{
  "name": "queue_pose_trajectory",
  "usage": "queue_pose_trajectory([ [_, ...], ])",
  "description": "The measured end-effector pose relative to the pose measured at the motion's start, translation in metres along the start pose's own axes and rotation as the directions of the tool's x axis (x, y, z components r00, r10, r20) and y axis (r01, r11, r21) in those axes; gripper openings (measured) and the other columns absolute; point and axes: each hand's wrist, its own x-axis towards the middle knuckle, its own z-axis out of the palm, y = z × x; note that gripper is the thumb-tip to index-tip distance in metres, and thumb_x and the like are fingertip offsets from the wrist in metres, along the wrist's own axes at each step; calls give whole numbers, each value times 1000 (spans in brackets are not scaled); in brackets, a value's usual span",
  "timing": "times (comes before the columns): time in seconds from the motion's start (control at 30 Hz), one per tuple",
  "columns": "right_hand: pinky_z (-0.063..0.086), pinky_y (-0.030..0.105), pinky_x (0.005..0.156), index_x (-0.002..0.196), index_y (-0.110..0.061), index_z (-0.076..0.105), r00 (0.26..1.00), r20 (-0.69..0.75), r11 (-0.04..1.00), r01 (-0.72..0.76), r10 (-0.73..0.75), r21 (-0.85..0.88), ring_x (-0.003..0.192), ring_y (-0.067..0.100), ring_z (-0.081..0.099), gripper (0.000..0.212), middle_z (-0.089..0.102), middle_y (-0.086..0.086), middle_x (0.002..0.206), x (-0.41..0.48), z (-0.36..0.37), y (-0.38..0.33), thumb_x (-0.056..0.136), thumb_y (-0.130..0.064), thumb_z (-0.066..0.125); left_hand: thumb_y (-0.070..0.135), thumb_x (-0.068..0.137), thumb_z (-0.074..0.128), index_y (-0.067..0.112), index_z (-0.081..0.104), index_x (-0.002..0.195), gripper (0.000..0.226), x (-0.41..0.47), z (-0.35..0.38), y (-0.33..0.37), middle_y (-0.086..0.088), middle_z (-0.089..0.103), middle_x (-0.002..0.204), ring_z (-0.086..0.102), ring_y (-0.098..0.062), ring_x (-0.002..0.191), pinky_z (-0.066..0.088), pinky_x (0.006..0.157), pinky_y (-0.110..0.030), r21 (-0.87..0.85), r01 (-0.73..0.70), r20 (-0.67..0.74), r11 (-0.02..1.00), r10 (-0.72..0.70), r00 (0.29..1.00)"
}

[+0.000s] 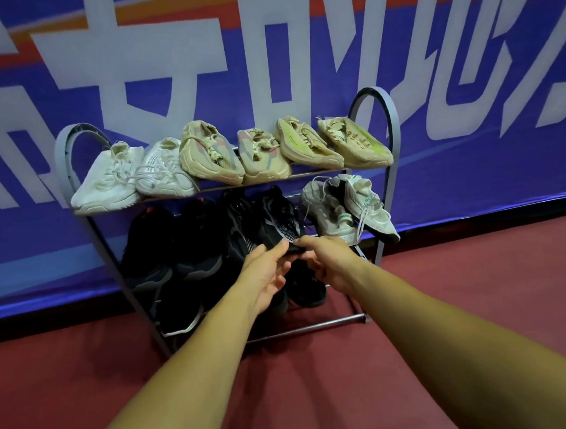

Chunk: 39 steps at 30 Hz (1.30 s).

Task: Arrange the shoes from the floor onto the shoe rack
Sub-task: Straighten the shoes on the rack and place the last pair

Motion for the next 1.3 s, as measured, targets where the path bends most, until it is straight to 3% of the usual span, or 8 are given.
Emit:
queue_pose_trajectory([
  [0.13,29,20,42,79,-13,61,997,-70,998,15,-10,67,46,12,41,12,53,6,64,10,-6,2,88,-14,68,51,88,69,19,73,97,34,2,-2,-10,5,75,78,55,-4,60,33,51,-17,237,-70,-43,969,82,996],
  [0.27,29,18,42,74,-13,61,993,-119,997,1,9,81,49,13,41,17,51,7,65,21,-3,12,86,-10,71,56,89,65,14,78,72,47,-8,-32,-15,3,77,81,56,-10,70,36,57,-22,332,6,4,943,-8,1000],
  [0.67,26,16,32,65,-14,49,993,-113,990,-18,34,142,27,7,29,32,36,-2,36,16,4,13,94,-16,63,36,82,80,22,65,109,34,-3,-42,6,2,71,93,62,-8,75,37,57,-20,177,-66,-93,982,84,992],
  [0.9,28,14,29,91,-4,60,978,-193,969,-25,74,247,44,10,40,8,61,6,69,9,-12,7,90,-10,65,30,85,77,22,56,103,29,7,-30,0,4,68,91,62,-6,75,39,55,-19,138,-139,-143,981,158,977],
  [1.0,27,14,28,86,-6,58,979,-193,974,-23,68,226,46,11,42,9,62,4,63,9,-17,8,88,-10,66,32,84,77,22,56,104,30,7,-32,-1,3,69,94,62,-7,76,40,57,-20,131,-136,-140,982,155,978],
  [1.07,27,15,28,81,-10,54,977,-208,976,-5,51,217,52,13,43,14,57,-3,47,8,-20,8,87,-10,67,35,83,77,23,58,105,31,7,-34,0,3,71,97,63,-8,78,41,59,-21,132,-110,-127,985,127,984],
  [1.2,33,20,39,84,-8,58,958,-284,982,11,44,190,51,12,42,20,55,-2,51,8,-23,9,84,-22,72,37,82,79,26,62,96,25,6,-31,-2,3,72,94,63,-10,81,39,60,-22,144,-28,-93,989,42,995],
  [1.3,42,31,55,106,-5,67,923,-378,986,-5,68,166,58,16,52,58,65,-1,62,14,-30,14,65,-45,78,37,81,79,22,66,98,26,6,-22,-7,2,72,95,63,-9,78,39,58,-21,169,2,-77,986,11,997],
])
